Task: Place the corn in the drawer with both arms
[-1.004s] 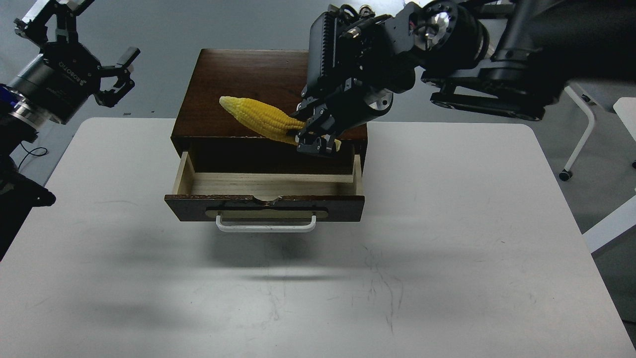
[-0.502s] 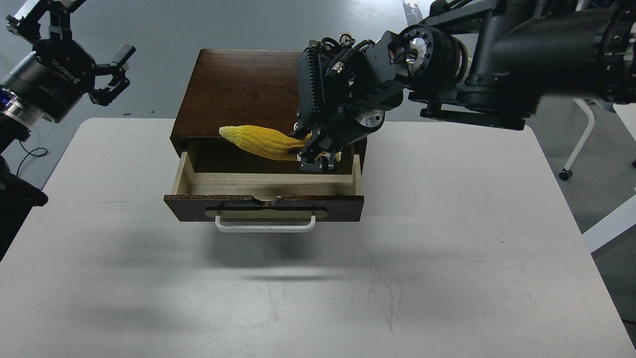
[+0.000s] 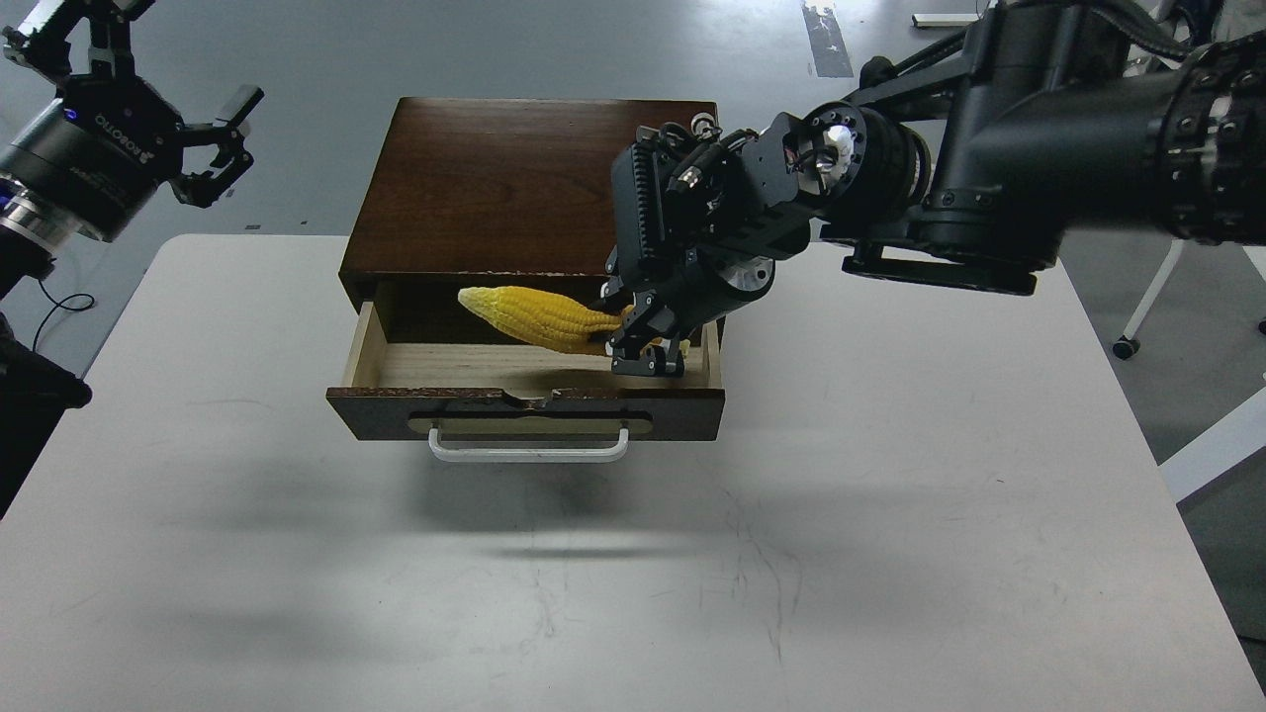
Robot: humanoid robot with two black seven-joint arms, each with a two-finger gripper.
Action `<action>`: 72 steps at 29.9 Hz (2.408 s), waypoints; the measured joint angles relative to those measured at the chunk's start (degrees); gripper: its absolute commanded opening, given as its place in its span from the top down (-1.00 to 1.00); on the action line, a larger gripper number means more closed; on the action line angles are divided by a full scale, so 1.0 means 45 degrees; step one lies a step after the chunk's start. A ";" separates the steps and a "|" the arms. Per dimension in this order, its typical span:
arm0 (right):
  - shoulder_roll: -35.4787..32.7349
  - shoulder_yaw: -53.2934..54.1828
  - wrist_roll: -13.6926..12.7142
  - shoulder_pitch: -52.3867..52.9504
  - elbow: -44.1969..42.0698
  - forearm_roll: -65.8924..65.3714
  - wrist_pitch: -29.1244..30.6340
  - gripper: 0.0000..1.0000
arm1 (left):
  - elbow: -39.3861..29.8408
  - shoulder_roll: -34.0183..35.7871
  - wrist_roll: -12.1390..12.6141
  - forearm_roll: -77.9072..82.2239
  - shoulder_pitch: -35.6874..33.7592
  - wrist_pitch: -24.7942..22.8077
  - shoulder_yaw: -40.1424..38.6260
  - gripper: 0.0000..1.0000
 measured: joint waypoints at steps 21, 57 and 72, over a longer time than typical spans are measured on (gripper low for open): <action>0.0000 -0.0204 0.0000 -0.0159 -0.0095 0.0059 0.0001 0.27 | 0.0003 0.0001 0.0000 -0.0025 0.0010 0.0000 -0.0005 -0.97; 0.0000 -0.0198 0.0000 -0.0134 0.0018 0.0370 -0.0002 -0.09 | 0.0002 0.0002 0.0000 -0.0025 0.0018 0.0000 0.0004 -0.97; -0.0001 0.1039 0.0000 0.1054 0.0193 0.3277 -0.0023 -1.00 | 0.0002 0.0001 0.0000 -0.0025 0.0018 0.0000 -0.0011 -0.97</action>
